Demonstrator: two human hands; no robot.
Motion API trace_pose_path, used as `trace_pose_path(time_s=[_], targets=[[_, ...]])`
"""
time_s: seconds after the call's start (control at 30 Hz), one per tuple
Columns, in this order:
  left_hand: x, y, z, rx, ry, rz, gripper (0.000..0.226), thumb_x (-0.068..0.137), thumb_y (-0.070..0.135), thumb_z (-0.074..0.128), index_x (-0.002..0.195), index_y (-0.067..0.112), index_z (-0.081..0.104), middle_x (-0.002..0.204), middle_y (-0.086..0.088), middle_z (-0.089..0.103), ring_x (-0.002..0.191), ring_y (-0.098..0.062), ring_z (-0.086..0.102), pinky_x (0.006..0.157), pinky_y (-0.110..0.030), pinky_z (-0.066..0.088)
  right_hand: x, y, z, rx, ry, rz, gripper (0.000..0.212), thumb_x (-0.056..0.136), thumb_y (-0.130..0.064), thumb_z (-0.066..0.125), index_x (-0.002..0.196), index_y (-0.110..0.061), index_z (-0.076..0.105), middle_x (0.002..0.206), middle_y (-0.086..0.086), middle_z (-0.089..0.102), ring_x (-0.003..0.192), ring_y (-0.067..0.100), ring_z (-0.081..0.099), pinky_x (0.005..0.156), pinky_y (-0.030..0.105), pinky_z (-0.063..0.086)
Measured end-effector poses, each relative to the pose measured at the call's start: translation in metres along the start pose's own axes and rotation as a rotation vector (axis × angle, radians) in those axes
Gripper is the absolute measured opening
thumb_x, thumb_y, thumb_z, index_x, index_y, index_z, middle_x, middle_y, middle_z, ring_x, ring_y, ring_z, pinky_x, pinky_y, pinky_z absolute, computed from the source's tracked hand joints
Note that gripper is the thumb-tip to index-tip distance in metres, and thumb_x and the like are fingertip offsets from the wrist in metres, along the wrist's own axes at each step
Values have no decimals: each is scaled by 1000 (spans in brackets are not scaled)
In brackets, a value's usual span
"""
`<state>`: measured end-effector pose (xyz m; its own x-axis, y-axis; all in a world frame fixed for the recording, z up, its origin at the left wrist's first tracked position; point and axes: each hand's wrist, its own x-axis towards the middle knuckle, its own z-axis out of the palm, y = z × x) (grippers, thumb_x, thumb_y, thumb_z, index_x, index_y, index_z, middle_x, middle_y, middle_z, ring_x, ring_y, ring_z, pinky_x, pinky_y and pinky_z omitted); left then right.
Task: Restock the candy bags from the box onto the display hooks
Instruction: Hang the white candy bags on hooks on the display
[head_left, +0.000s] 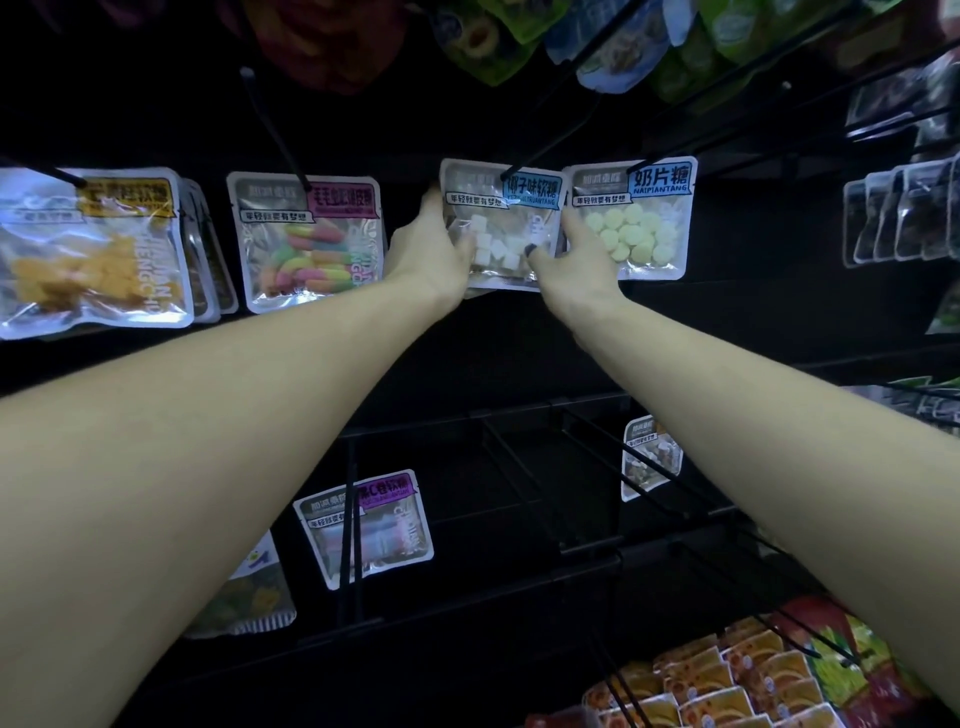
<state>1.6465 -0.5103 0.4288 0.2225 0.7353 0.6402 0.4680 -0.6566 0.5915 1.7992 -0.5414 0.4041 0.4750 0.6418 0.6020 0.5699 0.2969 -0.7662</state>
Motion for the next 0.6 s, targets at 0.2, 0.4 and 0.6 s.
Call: trace_pose_path(time_s=[0.2, 0.4, 0.6], targets=[[-5, 6, -9, -28, -40, -47, 60, 107, 27, 49, 161, 20, 22, 136, -10, 59, 98, -23, 54, 82, -32, 40, -19, -13, -3, -32, -13, 28, 65, 104, -24, 50, 163, -25, 21, 127, 0, 60, 85, 14, 61, 64, 18, 47], [-29, 12, -27, 33, -88, -44, 71, 108, 31, 49, 164, 15, 8, 139, -18, 56, 70, -9, 48, 67, -30, 41, -57, -19, -14, -36, -19, 131, 64, 106, -31, 49, 161, -14, 21, 127, 9, 60, 81, 18, 61, 59, 27, 41], [-83, 17, -56, 82, -165, -20, 73, 109, 28, 49, 165, 15, 4, 103, 3, 50, 66, -7, 46, 61, -25, 43, -103, -27, -33, -85, -12, 188, 71, 106, -35, 51, 164, -14, 16, 113, 6, 60, 78, 9, 54, 56, 19, 35]])
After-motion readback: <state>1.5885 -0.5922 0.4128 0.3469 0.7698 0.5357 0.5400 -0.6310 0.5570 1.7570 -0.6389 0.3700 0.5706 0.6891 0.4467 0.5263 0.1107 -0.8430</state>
